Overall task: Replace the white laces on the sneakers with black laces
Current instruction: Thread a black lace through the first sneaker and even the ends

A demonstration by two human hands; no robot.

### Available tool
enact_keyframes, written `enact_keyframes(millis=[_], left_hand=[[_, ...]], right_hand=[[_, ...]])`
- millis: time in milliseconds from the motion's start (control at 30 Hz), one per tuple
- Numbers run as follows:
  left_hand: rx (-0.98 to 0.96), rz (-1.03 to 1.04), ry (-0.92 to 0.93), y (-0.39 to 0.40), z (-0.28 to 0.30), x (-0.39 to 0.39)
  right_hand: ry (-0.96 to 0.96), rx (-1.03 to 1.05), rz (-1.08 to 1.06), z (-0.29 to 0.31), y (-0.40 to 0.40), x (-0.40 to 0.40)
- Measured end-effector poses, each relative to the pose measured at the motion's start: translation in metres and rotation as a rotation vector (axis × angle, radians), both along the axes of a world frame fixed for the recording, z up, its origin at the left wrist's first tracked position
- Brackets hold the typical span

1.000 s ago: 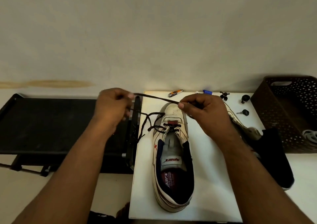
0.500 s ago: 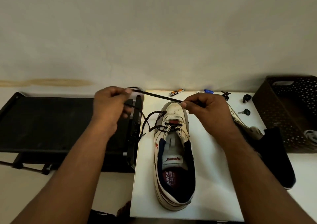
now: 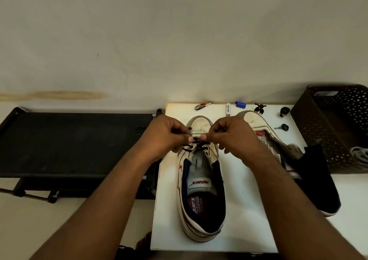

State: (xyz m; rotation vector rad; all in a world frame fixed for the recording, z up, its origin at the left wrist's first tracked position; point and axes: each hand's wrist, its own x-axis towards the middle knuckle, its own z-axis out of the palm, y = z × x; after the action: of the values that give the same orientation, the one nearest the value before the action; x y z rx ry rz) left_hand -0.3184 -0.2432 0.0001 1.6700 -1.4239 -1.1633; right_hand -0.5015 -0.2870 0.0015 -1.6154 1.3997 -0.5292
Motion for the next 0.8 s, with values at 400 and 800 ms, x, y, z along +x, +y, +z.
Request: enact_keyframes(millis=[400, 800], left_hand=[[0.138, 0.018, -0.067, -0.005, -0.023, -0.026], [0.022, -0.026, -0.293, -0.004, -0.027, -0.028]], right_hand=[[0.415, 0.158, 0.111, -0.006, 0.005, 0.007], [0.129, 0.298, -0.026, -0.004, 0.008, 0.008]])
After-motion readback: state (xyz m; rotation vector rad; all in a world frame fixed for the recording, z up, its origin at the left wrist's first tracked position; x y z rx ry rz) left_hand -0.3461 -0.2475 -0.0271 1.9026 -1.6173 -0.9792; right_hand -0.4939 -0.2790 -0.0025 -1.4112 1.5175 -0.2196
